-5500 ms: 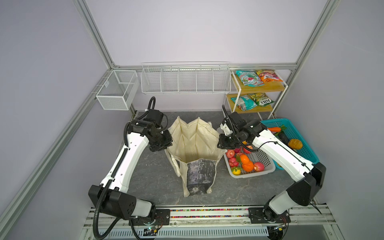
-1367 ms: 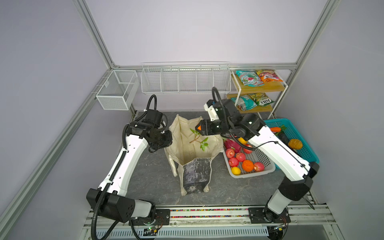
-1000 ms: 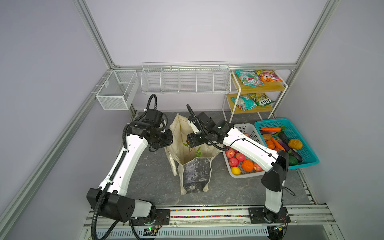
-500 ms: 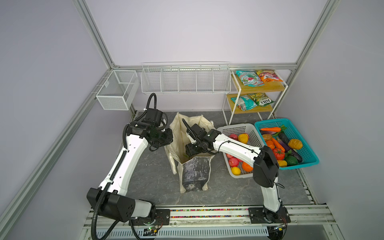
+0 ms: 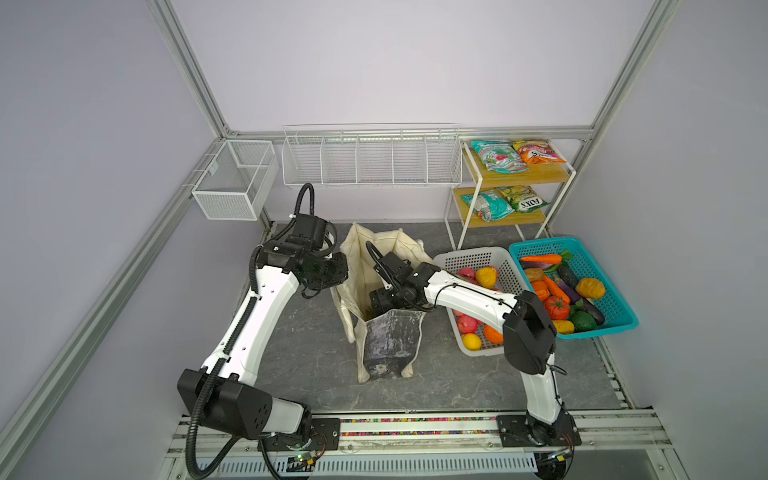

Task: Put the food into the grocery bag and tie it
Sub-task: 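Withdraw the right gripper back toward the white fruit basket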

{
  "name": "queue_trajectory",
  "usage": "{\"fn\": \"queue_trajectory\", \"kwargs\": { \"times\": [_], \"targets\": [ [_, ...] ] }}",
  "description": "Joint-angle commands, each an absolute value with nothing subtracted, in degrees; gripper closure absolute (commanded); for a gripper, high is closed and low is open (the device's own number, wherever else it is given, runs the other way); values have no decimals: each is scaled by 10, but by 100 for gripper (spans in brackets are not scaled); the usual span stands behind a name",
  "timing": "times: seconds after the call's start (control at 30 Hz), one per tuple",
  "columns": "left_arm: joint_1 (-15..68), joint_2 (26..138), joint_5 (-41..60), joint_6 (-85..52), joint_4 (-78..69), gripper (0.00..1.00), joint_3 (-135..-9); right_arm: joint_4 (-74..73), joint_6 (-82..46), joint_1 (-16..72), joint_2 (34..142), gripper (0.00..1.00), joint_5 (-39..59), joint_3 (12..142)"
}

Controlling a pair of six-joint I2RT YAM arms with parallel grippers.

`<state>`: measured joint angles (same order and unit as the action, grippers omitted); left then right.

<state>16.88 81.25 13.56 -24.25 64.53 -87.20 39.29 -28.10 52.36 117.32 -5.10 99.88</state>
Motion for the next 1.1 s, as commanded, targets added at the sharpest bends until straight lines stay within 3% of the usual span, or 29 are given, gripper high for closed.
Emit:
{"fn": "queue_trajectory", "kwargs": {
  "times": [0.0, 0.3, 0.5, 0.73, 0.9, 1.07],
  "targets": [
    [169, 818, 149, -230, 610, 100, -891, 404, -278, 529, 1134, 12, -87, 1038],
    [169, 836, 174, -212, 607, 100, -891, 452, -256, 529, 1068, 12, -170, 1164],
    [169, 845, 159, -192, 609, 100, -901, 458, -249, 516, 999, 12, -259, 1165],
    [169, 845, 146, -208, 599, 100, -882, 475, -277, 430, 865, 12, -298, 1053],
    [169, 848, 133, -230, 616, 100, -892, 468, -340, 313, 764, 12, -249, 904],
    [169, 862, 135, -233, 640, 100, -905, 494, -400, 218, 757, 12, -202, 824]
  ]
}}
